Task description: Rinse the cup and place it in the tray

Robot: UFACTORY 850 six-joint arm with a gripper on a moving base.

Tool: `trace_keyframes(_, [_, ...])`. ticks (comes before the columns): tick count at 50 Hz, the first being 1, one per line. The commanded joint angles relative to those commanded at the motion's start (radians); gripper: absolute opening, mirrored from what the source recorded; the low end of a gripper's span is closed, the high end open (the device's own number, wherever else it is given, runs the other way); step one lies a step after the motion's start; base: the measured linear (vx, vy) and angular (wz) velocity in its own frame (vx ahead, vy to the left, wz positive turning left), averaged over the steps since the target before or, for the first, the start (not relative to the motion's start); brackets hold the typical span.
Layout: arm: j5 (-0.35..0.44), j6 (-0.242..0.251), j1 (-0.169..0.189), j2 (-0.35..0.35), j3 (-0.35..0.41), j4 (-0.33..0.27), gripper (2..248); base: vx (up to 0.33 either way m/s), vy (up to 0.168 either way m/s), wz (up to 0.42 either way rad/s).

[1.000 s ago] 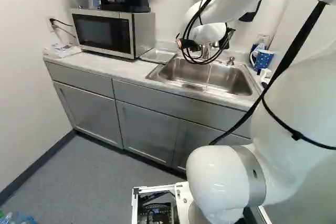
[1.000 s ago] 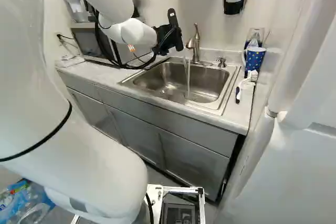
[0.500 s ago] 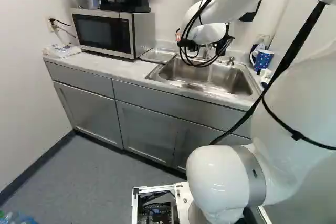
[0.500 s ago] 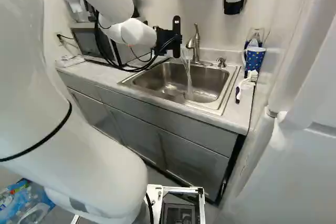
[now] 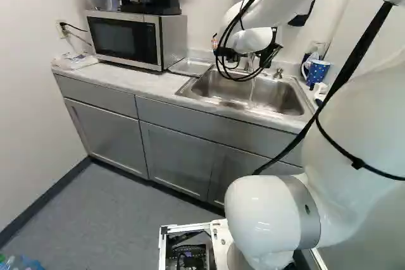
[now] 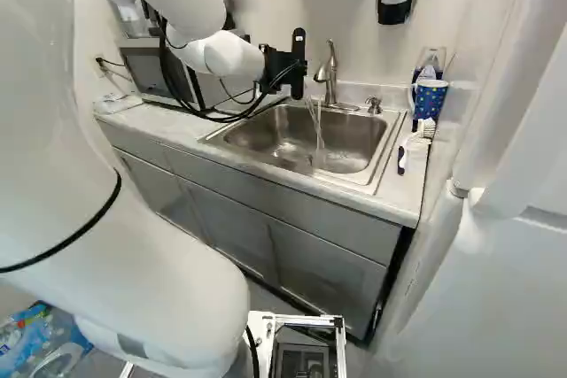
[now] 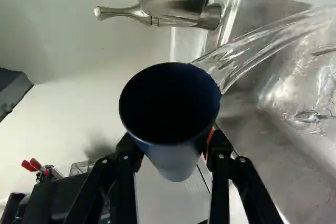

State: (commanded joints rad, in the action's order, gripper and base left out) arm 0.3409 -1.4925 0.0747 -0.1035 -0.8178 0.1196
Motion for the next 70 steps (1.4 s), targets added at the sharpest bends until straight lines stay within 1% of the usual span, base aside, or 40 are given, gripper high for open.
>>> trace_keyframes(12, [0.000,0.000,0.000,0.000,0.000,0.000,126,0.000,0.000,0.000])
trace_keyframes(15, [0.000,-0.011,0.000,0.000,0.000,0.000,126,0.000,0.000,0.000])
trace_keyframes(22, [0.000,-0.068,0.000,0.000,0.000,0.000,126,0.000,0.000,0.000])
trace_keyframes(37, [0.000,-0.221,0.000,0.000,0.000,0.000,126,0.000,0.000,0.000])
trace_keyframes(70, [0.000,-0.221,0.000,0.000,0.000,0.000,126,0.000,0.000,0.000])
